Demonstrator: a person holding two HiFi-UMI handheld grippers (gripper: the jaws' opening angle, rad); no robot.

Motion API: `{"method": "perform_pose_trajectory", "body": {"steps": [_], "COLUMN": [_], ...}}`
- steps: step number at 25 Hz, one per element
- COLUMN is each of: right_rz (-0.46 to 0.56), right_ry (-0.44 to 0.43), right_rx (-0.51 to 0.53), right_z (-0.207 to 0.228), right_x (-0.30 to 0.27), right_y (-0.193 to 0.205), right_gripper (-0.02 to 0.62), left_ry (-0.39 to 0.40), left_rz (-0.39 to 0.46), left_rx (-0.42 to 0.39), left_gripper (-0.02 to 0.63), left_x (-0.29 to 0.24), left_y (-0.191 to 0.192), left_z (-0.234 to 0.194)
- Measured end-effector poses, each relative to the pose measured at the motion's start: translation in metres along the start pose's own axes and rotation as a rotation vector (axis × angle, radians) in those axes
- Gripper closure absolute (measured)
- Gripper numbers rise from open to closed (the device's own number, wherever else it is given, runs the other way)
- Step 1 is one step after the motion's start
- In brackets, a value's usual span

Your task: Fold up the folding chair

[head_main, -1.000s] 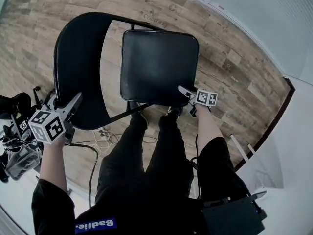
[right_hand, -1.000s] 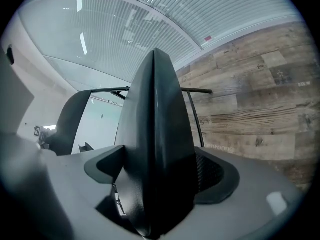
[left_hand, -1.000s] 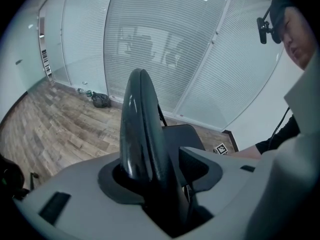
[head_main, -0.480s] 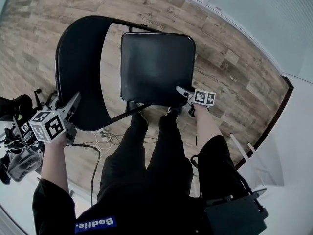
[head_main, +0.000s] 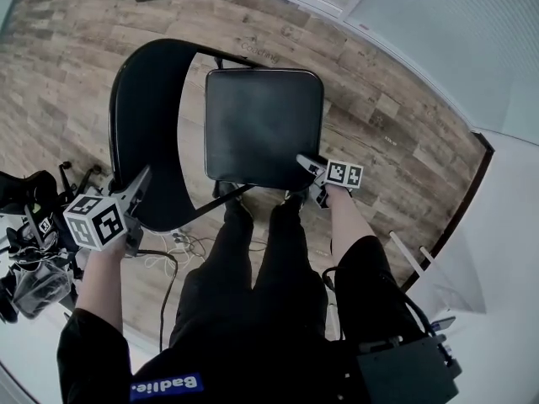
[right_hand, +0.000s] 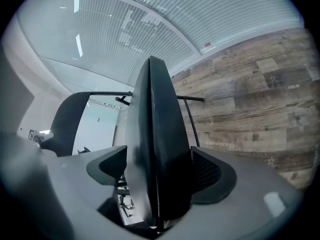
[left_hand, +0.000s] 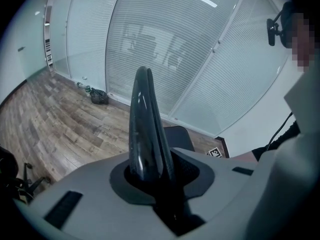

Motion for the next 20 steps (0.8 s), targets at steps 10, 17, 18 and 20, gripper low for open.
{"method": "perform_pose_trajectory", "body": {"steps": [10, 17, 18, 20], "right_rz": [-0.062, -0.022, -0.029, -0.050], "right_ry": [0.023, 0.032, 0.031, 0.020], "right_rx": [0.028, 0.003, 0.010, 0.030], "right_z": [-0.057, -0.084, -0.090, -0.102], "right_x": [0.005, 0.010, 0.010, 0.011], "right_y": [0.015, 0.018, 0.018, 0.018], "right_gripper": [0.236, 0.272, 0.272, 0.270], "left_ry": [-0.007, 0.006, 0.007, 0.008], "left_rz": [-0.007, -0.004, -0.002, 0.001], "left_rx": [-0.039, 0.003, 0.007, 0.013], "left_gripper": [0.518, 0.518, 0.518, 0.518], "left_x": [0.028, 0.040, 0.043, 0.048], "left_y": [-0.009, -0.016, -0.017, -0.019], "left_z": [0.014, 0.014, 0.014, 0.012]}}
Point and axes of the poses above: the fingertips, and each gripper's own axes: x backward along the fingers, z to its right, y out of its underside, the point moved 9 cm from there along x, backward along the fingers, and after that the axes turned 2 degrees about x, right-handed, at the moved point
